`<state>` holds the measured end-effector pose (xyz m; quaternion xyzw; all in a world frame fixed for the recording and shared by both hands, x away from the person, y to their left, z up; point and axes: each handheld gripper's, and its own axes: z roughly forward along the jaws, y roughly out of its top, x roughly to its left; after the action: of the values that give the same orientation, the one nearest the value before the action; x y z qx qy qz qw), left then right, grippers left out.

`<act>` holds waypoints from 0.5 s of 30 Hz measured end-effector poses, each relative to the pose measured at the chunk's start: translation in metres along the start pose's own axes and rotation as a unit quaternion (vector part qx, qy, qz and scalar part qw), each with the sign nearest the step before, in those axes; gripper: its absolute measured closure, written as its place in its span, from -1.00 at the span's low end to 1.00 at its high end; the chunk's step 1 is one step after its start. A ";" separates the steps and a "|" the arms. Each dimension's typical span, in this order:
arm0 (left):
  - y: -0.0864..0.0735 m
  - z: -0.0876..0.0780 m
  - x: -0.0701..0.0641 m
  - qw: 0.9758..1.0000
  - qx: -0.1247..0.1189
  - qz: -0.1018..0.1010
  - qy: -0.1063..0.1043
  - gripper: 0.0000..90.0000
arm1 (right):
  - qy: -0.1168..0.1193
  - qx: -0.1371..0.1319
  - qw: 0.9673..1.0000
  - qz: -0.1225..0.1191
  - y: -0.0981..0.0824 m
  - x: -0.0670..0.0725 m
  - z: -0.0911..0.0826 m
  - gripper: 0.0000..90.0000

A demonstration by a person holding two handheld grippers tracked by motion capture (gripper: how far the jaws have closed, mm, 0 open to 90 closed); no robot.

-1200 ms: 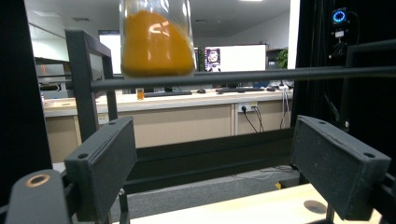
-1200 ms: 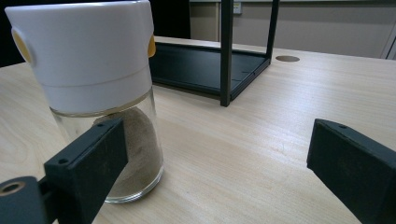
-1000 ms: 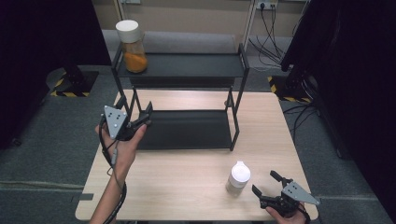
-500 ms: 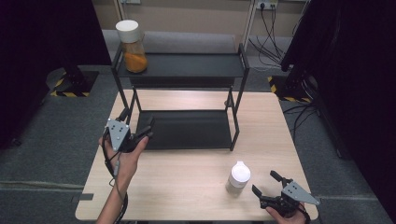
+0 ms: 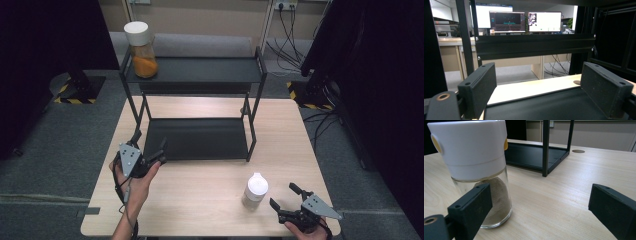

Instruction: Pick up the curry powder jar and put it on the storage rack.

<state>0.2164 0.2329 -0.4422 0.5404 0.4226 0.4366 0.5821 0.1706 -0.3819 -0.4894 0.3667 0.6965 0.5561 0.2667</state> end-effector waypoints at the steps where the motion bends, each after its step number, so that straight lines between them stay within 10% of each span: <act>1: 0.000 0.000 0.000 1.000 0.000 0.000 0.000 -0.71 | 0.000 -0.001 1.000 -0.001 0.000 0.000 0.000 -0.88; 15: -0.036 -0.017 -0.001 0.999 0.028 -0.018 0.002 -0.72 | 0.001 -0.001 1.000 0.000 0.000 0.000 0.000 -0.87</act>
<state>0.2015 0.2353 -0.4794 0.5479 0.4454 0.4152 0.5736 0.1705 -0.3820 -0.4896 0.3661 0.6963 0.5568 0.2666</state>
